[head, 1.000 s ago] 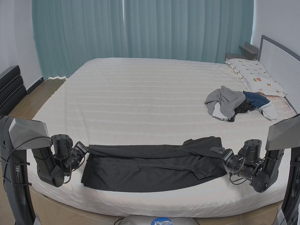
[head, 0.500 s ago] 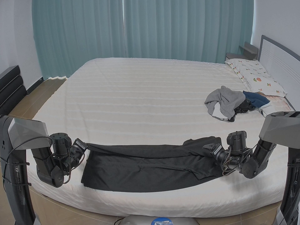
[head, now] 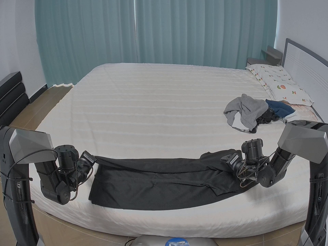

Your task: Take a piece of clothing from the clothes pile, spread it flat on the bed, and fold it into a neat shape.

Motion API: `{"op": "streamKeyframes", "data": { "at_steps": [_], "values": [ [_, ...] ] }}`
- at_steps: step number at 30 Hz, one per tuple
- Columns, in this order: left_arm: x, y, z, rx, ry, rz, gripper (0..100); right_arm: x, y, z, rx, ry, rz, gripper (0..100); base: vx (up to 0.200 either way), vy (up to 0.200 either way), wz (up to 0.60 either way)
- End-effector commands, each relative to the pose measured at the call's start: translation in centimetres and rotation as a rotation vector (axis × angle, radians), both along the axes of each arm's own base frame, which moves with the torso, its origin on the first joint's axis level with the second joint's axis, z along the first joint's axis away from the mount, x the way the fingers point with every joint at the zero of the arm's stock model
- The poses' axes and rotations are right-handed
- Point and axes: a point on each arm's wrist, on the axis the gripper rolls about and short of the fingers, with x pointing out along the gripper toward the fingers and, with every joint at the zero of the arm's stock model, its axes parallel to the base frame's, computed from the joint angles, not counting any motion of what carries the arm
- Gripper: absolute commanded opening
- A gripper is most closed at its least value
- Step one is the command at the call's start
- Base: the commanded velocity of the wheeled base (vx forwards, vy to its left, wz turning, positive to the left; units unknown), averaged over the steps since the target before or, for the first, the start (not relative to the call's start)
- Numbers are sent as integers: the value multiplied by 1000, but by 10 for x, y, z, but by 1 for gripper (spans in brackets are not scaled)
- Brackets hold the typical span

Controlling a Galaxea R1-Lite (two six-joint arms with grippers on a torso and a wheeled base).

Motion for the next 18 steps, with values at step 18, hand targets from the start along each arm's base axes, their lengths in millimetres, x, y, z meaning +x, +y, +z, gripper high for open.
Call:
{"op": "streamKeyframes", "data": {
  "at_steps": [18],
  "values": [
    [8, 0, 6, -1, -41, 4, 0, 20, -5, 35, 18, -140, -49, 0, 0, 0, 0]
  ]
}}
